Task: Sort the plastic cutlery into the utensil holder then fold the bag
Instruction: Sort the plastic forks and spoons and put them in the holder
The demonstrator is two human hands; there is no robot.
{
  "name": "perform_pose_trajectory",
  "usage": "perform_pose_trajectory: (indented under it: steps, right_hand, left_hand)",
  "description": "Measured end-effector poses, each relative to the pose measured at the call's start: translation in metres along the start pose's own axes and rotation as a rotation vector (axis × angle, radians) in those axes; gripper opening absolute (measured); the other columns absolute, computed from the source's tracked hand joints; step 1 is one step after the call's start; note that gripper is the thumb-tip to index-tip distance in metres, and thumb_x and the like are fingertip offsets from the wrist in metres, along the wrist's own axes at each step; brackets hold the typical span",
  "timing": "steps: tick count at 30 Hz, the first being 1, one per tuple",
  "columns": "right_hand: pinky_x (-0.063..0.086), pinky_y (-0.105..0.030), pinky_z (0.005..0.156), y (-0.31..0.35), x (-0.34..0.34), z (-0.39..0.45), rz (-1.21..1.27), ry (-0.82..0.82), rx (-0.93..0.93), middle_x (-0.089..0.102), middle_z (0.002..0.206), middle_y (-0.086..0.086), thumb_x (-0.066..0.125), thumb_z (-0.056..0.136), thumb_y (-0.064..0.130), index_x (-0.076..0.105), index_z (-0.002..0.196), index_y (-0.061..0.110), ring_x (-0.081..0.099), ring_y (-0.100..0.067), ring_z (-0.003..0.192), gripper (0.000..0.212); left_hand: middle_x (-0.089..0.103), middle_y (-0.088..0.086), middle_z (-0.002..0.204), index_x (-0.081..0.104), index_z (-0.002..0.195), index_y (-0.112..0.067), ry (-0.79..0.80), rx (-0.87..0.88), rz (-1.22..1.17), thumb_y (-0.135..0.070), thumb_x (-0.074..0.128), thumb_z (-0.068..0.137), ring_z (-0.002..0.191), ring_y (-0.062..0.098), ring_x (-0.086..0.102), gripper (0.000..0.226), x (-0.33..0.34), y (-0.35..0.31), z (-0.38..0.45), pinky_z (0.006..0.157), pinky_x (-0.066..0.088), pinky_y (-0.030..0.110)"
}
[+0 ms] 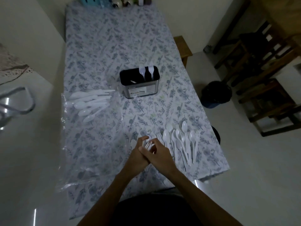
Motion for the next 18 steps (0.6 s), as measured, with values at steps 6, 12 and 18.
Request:
perform_pose_trajectory:
  steps: [6, 12, 18]
  right_hand:
    - [0.057, -0.027, 0.070, 0.018, -0.024, 0.014, -0.014, 0.055, -0.171, 0.074, 0.077, 0.001, 0.064, 0.097, 0.023, 0.068, 0.086, 0.012, 0.070, -0.008, 0.071, 0.016]
    - [0.038, -0.006, 0.058, 0.040, -0.051, 0.025, -0.099, -0.088, -0.278, 0.061, 0.064, 0.011, 0.065, 0.096, 0.012, 0.069, 0.085, 0.013, 0.060, 0.002, 0.061, 0.012]
    - [0.043, -0.013, 0.056, 0.048, -0.054, 0.030, -0.038, -0.104, -0.188, 0.062, 0.062, 0.002, 0.066, 0.096, 0.030, 0.068, 0.086, 0.013, 0.058, -0.005, 0.054, 0.020]
  left_hand:
    - [0.071, -0.002, 0.116, 0.047, 0.141, -0.023, -0.006, -0.029, -0.041, -0.019, 0.081, 0.078, 0.104, 0.011, 0.071, 0.072, -0.001, -0.008, 0.008, 0.086, 0.059, 0.029]
    - [0.071, 0.008, 0.082, 0.063, 0.091, -0.020, -0.052, -0.053, 0.233, -0.049, 0.064, 0.093, 0.069, 0.019, 0.070, 0.029, -0.005, -0.016, 0.008, 0.066, 0.057, 0.038]
    - [0.057, 0.007, 0.062, 0.059, 0.077, -0.016, -0.136, 0.002, 0.376, -0.059, 0.053, 0.098, 0.047, 0.005, 0.045, 0.048, -0.015, -0.014, 0.010, 0.053, 0.039, 0.025]
Point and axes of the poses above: each hand's wrist, its own z-axis towards the middle knuckle, its own x-axis out of the palm, y = z × x, the point moved 5 cm from there along z, towards the middle knuckle
